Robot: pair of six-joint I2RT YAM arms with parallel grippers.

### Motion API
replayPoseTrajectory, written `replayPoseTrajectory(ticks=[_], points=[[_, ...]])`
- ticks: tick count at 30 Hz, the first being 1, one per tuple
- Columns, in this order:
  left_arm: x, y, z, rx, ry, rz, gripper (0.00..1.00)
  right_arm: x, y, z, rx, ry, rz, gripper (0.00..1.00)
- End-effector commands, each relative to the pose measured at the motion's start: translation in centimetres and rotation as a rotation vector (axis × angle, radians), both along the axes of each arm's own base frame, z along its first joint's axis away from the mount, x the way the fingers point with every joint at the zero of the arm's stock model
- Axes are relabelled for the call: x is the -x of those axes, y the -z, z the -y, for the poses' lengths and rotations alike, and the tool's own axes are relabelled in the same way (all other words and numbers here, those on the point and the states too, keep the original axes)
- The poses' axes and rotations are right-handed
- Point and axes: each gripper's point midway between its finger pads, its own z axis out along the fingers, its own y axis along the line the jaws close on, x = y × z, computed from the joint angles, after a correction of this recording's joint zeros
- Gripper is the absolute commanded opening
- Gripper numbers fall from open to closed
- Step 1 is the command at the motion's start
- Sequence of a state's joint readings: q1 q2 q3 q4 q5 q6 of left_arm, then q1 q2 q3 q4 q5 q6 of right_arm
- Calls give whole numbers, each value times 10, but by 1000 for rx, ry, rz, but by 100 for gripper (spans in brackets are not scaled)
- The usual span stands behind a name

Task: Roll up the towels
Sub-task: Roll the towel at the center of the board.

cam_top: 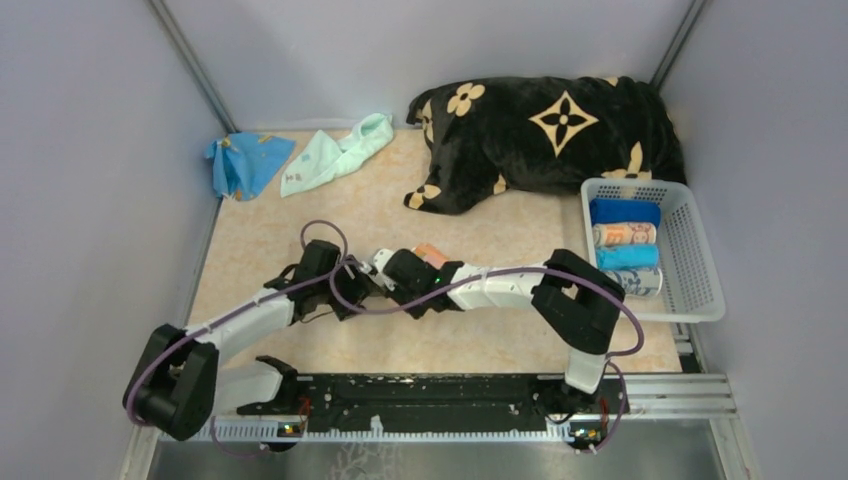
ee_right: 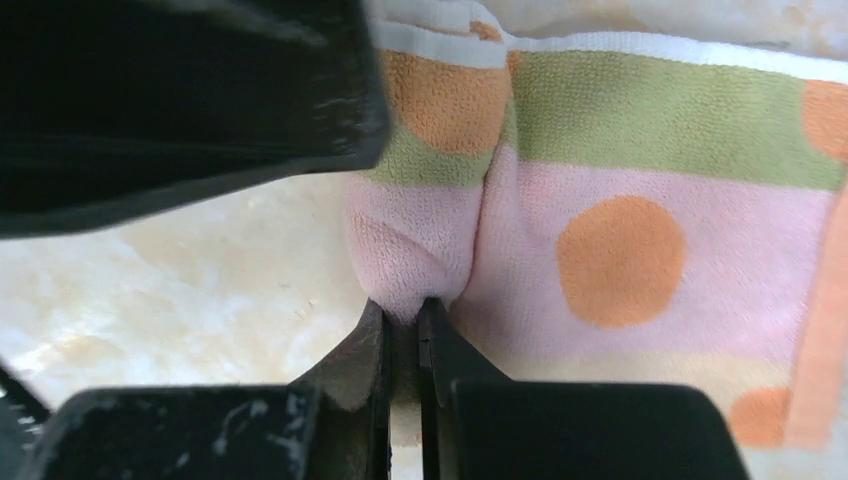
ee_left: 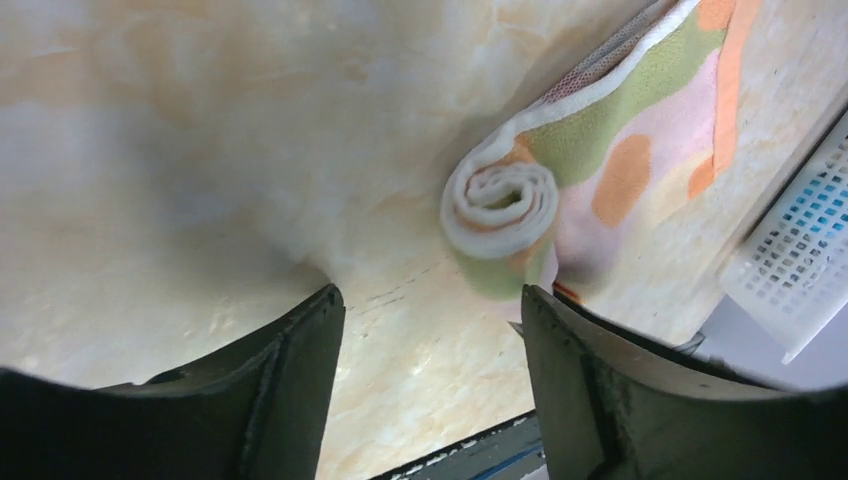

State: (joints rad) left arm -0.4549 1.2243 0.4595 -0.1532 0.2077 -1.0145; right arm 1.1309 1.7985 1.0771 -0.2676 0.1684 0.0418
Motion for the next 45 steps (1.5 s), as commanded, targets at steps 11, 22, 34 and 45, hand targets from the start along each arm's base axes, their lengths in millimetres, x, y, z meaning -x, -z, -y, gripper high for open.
replayPoseTrajectory(ticks=[11,22,34,45], points=[[22,-27,-18,29,-5,136,79,38,-33,-30,-653,-58,-873,0],[4,-17,4,86,29,106,70,17,-13,-14,-729,95,-1095,0],[3,25,-1,3,-16,-53,56,-2,-25,-6,-690,128,-936,19],[7,36,-11,-53,-46,-96,54,-24,-57,28,-293,178,-232,45]])
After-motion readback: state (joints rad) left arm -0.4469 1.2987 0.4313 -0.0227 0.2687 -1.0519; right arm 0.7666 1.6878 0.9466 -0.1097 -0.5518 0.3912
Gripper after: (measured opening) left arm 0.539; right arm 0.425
